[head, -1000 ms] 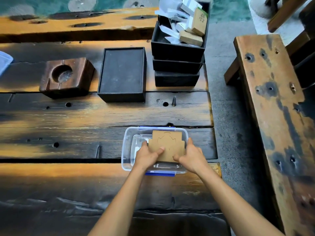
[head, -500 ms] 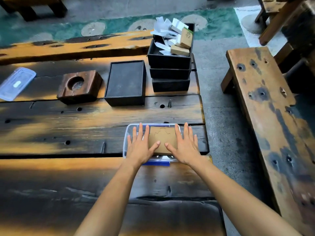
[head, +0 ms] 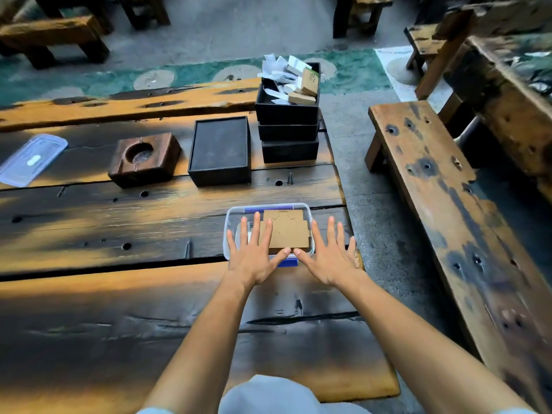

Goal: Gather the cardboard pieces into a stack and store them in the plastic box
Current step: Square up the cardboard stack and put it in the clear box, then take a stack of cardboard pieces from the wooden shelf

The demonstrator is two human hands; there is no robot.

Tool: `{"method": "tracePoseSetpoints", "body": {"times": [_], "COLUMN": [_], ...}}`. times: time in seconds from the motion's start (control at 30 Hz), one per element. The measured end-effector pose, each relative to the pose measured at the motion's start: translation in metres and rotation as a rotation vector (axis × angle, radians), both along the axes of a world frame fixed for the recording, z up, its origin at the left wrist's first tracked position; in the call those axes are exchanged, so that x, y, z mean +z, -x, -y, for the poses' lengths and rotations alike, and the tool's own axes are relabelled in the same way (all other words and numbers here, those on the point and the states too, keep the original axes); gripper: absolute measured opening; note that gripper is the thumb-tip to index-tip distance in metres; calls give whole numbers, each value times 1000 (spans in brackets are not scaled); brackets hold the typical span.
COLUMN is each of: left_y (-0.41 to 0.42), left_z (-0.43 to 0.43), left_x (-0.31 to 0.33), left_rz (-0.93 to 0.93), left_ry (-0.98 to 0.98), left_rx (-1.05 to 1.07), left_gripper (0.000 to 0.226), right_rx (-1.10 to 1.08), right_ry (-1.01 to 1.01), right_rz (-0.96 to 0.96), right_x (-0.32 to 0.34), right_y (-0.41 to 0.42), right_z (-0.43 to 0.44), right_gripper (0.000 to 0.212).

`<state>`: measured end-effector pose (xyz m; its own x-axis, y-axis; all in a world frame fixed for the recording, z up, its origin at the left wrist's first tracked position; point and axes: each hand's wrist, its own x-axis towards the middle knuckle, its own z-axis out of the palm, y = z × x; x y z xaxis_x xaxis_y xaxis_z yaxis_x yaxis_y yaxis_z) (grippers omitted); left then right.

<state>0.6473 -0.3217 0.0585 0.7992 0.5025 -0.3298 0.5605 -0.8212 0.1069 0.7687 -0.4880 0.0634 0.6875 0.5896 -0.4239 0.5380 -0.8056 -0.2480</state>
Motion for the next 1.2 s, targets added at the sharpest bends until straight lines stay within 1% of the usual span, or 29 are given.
{"method": "tracePoseSetpoints", "body": {"times": [0.27,0.4,0.53,0.6,0.73,0.83,1.03,1.2], "left_y": [39,52,60,61,64,63,61,57], "left_z": [-2,-5,-6,-1,16,33,82,122], "left_x": [5,6,-1,-3,-6,-4,-1,1], "left_rz": [11,12,10,6,22,-3,-14,-14], "left_ry": [10,26,37,51,68,57,65,76], "left_rx": [-114,-201,-308,-362,-467,-554,-741,-887], "left_gripper": [97,108,99,98,97,98,94,93], "right_rx": [-138,-218,-310,-355,-444,-518,-714,-877], "right_ry": [-18,-15,-26,-17,7,12,47,20], "right_rz": [17,21,26,26,23,15,18,5], "right_x": [3,8,9,8,3,0,-3,1], "right_y": [59,88,117,131,155,168,198,218], "right_z": [6,10,22,31,51,69,116,156], "right_gripper": [95,96,94,93,94,96,96,94]}}
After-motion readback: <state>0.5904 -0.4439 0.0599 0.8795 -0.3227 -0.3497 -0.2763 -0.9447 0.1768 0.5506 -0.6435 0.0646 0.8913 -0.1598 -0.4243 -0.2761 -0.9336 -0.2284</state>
